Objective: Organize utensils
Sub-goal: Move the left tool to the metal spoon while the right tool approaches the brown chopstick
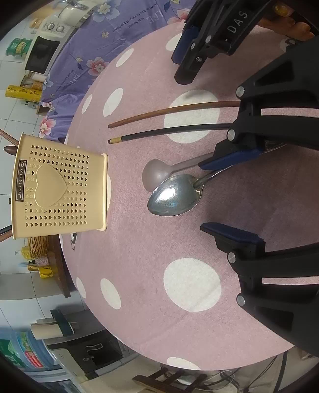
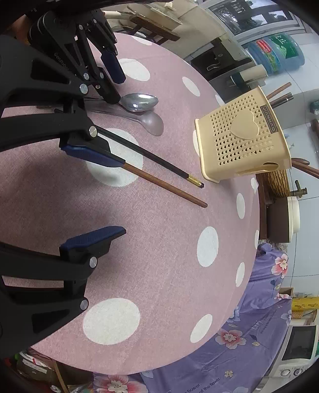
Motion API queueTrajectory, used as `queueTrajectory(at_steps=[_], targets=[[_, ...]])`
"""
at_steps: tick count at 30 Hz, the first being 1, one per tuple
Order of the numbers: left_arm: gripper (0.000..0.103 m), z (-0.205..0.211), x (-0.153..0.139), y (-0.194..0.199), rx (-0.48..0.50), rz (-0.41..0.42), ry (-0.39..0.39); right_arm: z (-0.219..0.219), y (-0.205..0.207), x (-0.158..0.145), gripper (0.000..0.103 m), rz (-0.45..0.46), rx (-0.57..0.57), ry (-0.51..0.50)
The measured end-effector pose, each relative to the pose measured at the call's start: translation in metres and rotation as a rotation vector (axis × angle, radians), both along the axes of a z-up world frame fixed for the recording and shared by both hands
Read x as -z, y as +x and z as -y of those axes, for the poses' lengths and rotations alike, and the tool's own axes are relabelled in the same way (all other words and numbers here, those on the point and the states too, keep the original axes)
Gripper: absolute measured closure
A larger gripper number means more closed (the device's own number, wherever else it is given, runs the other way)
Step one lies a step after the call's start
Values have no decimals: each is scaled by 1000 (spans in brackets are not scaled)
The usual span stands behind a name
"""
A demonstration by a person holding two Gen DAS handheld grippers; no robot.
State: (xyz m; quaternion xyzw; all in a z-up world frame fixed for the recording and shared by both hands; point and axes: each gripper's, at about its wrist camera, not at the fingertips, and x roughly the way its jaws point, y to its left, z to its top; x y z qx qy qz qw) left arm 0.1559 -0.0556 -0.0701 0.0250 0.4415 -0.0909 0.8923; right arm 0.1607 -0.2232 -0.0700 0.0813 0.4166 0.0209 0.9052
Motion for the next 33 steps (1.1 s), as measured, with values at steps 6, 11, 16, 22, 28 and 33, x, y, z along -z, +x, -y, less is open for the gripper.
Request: queueTrajectory(at_steps=[6,11,16,22,28,33], targets=[[58,-9,0,1,-6,3,30,1,1,4,52,-11,4,7],[58,-35,1,7,-36,-4,-15,5,3,3,52,-12,12,19],[58,-40,-5,5,-52,9,-35,1,7,0,52,-13,5,23],[42,-40,-2,9,-118,-10,-48,-4,9,-5,50,-3,-5,14],[46,-29,3,22,-139,-10,-1,-3,8,-1,49,-11,-8,30],[48,-18,4,39,-110,-16,52,3,8,1,49,-14,2,41]])
